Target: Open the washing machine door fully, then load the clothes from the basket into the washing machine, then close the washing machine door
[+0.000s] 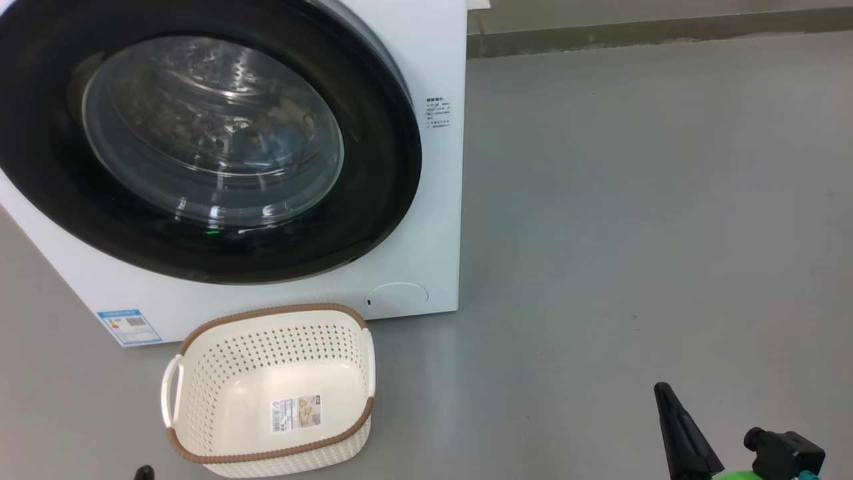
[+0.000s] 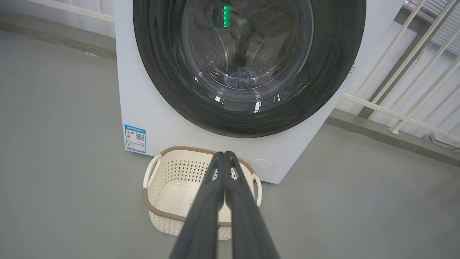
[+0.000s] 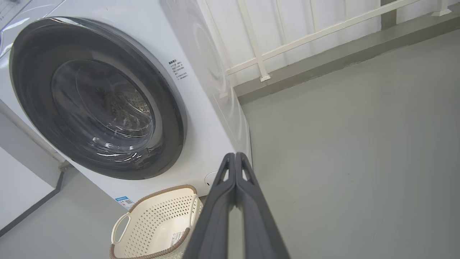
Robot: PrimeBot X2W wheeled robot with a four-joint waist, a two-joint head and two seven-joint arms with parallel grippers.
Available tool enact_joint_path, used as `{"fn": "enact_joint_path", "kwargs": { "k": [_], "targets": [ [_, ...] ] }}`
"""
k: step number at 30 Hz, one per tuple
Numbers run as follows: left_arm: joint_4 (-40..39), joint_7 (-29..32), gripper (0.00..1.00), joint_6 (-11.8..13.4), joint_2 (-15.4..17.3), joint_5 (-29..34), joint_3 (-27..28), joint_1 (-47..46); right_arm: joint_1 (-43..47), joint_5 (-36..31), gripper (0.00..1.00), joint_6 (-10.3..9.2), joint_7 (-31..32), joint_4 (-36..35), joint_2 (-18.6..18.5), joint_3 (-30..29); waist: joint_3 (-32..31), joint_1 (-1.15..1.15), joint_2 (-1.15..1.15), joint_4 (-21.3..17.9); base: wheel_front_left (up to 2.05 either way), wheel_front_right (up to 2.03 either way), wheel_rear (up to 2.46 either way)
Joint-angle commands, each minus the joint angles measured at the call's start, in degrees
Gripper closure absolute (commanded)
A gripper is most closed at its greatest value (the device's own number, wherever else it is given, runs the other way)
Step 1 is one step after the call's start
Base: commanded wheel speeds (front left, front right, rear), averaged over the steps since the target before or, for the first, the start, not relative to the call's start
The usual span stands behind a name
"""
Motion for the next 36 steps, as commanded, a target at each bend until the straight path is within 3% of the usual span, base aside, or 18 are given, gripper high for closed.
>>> {"fn": "enact_joint_path", "kwargs": {
  "k": [1,36],
  "targets": [
    [-1.1,0.3,1.0,0.0,0.7,-1.2,0.8,-2.4,-2.2,1.3,1.0,-0.02,0.2,-1.2,-0.5,0.0,0.0,-0.01,0.0,0.0,0.0,0.0,0.0],
    [1.6,6.0,1.0,-0.1,-0.5,-21.7,1.6,-8.0,-5.0,23.3,1.0,-0.06,5.6,0.4,-1.1,-1.2,0.7,-0.01,0.0,-0.2,0.0,0.0,0.0]
  ]
}}
